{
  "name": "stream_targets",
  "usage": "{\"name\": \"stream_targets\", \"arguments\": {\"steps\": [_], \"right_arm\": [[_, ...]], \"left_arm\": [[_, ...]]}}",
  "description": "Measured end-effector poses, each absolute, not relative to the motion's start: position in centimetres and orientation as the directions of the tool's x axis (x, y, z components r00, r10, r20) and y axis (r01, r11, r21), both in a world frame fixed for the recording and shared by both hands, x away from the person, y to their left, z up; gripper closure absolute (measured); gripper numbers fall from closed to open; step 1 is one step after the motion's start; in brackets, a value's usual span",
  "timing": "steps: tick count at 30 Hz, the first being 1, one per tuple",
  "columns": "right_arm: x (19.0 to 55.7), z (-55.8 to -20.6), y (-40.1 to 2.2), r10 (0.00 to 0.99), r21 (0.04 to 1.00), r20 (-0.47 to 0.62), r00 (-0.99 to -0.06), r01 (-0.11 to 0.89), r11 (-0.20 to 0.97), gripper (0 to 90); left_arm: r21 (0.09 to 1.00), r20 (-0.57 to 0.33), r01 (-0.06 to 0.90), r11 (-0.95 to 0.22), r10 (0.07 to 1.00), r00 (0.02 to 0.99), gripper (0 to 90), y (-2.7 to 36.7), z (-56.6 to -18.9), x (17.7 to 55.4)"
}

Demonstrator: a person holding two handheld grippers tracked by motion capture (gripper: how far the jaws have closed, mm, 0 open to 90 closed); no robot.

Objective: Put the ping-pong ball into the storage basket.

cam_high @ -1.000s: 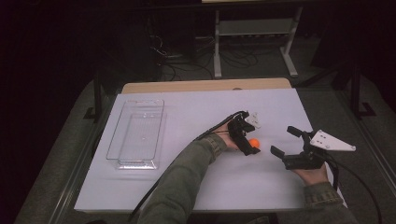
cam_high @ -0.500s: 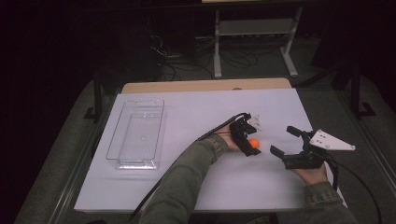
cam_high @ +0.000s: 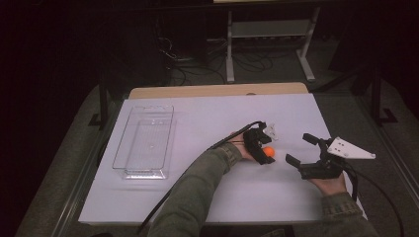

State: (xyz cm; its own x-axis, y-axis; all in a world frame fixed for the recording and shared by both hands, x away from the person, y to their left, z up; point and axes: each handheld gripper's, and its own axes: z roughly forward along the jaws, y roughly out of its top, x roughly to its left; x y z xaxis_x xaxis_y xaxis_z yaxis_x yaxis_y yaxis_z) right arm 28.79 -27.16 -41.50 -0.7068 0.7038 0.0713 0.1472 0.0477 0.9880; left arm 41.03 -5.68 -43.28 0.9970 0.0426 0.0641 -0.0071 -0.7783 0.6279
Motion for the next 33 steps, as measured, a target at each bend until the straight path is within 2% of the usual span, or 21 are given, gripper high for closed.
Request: {"name": "stream_targets", "arguments": {"steps": [29,33], "right_arm": [[28.76,-41.41,-27.17,0.703,0.989,0.069,-0.707,0.142,0.045,0.0],[28.77,-41.4,-27.2,0.705,0.989,0.069,-0.706,0.141,0.044,0.0]], "left_arm": [[0.621,0.053,0.003,-0.784,0.046,0.998,49.3,-5.72,-43.31,40.95],[0.616,0.057,0.0,-0.788,0.044,0.997,50.2,-5.63,-43.17,40.92]]}}
